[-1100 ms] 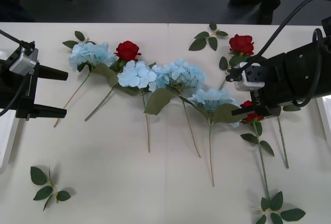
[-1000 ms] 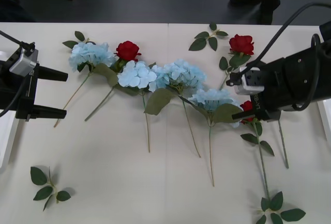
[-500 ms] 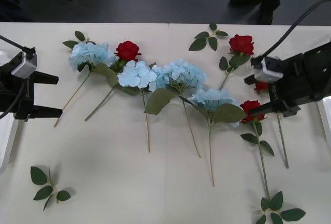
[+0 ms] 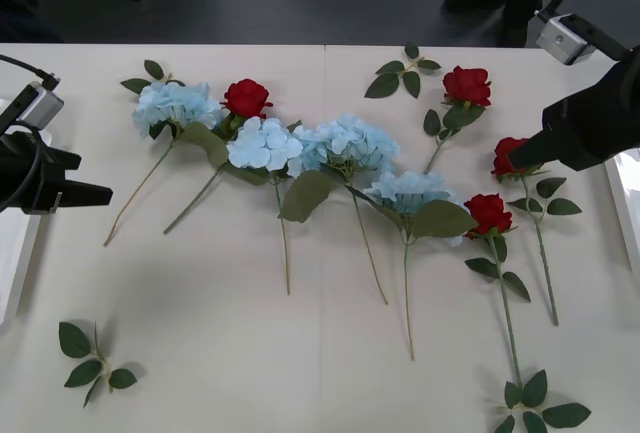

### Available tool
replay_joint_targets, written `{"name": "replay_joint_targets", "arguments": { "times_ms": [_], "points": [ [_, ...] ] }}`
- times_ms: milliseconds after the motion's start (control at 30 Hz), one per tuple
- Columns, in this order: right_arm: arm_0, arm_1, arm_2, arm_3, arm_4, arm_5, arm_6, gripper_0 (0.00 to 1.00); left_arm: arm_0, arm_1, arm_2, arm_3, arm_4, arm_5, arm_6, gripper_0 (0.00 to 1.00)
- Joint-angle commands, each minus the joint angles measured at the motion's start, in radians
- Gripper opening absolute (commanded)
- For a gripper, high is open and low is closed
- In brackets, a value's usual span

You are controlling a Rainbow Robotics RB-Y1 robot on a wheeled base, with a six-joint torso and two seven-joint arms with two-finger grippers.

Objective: Put the red flowers into the right box and the blue flowers into the left box

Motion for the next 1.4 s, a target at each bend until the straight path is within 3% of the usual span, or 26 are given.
{"name": "replay_joint_targets", "arguments": {
  "times_ms": [33,233,367,467,533,967,1200,1400],
  "points": [
    [-0.096,-0.139,0.134,-0.109,0.084,-0.016,-0.378,0.74,-0.008,0.024,-0.028,-0.007,-0.066,-0.056,0.183,1.0],
    [-0.155,-0.173,0.358,-0.159,0.288,-0.034,-0.711,0.74,-0.009,0.024,-0.088,-0.007,-0.168,-0.137,0.341,1.0],
    [-0.155,-0.171,0.503,-0.115,0.418,-0.102,-0.802,0.74,-0.018,0.003,-0.131,-0.007,-0.262,-0.188,0.407,1.0],
    [-0.149,-0.167,0.545,-0.053,0.466,-0.11,-0.81,0.91,-0.031,-0.042,-0.133,-0.007,-0.351,-0.194,0.411,1.0],
    [-0.138,-0.167,0.545,-0.004,0.466,-0.11,-0.802,1.0,-0.037,-0.069,-0.133,-0.007,-0.403,-0.197,0.411,1.0],
    [-0.063,-0.159,0.532,0.273,0.549,-0.142,-0.745,1.0,-0.08,-0.172,-0.197,0.007,-0.688,-0.217,0.413,1.0],
    [-0.009,-0.114,0.495,0.335,0.558,-0.177,-0.63,1.0,-0.149,-0.184,-0.232,0.153,-0.721,-0.289,0.41,1.0],
    [0.098,-0.079,0.348,0.346,0.538,-0.228,-0.372,1.0,-0.199,-0.186,-0.266,0.273,-0.727,-0.364,0.399,1.0]
  ]
}}
